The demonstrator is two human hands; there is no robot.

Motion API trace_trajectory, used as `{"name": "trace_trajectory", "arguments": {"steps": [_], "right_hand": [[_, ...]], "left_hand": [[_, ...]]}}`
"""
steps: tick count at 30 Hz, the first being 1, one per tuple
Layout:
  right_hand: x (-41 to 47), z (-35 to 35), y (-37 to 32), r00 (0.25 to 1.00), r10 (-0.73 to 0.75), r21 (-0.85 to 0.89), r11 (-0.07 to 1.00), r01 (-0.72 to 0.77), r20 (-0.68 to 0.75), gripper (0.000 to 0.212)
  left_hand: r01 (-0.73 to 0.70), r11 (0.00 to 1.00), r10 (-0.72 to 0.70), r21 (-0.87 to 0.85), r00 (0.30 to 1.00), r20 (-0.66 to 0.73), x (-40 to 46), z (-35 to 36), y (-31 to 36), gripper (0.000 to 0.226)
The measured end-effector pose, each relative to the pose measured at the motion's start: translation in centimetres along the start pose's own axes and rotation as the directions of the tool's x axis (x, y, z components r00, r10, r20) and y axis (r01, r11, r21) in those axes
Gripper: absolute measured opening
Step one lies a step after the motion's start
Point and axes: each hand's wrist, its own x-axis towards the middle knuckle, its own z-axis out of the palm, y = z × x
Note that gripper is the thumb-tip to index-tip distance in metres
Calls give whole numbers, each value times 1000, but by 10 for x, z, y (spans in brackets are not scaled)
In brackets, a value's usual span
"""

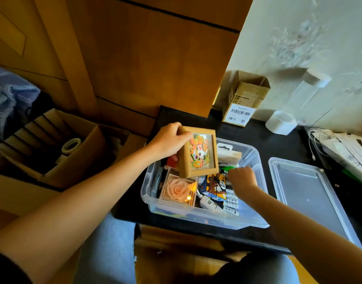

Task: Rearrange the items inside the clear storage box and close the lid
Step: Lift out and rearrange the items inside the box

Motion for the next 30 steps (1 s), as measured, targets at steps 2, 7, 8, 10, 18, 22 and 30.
{"name": "trace_trajectory", "arguments": {"steps": [2, 7, 8, 10, 18, 22, 30], "right_hand": [[1, -2, 1, 1000, 19, 66, 998, -19, 1, 29], [2, -5, 1, 997, 76, 234, 969, -79, 24, 23], [2, -5, 1, 996, 86, 265, 960, -92, 33, 23], [3, -4, -1, 994, 97, 319, 941, -110, 58, 26], [3, -4, -3, 989, 108, 321, 937, -136, 106, 24], [-3, -1, -7, 994, 104, 308, 945, -111, 39, 34], [-4, -5, -10, 997, 80, 280, 956, -82, 21, 40]], "left_hand": [[3, 1000, -3, -1, 1000, 2, 0, -1, 0, 20], [5, 1000, -5, -5, 1000, 1, -2, -1, 0, 22], [5, 1000, -5, -2, 1000, 1, -2, -1, 0, 22], [9, 1000, -9, -7, 1000, 5, -3, -1, 0, 22], [-13, 998, 12, -59, 999, -32, -6, -2, 0, 22], [127, 969, -150, -213, 984, -92, 0, -11, -3, 14], [163, 932, -117, 323, 980, -158, 2, -22, -9, 19]]}}
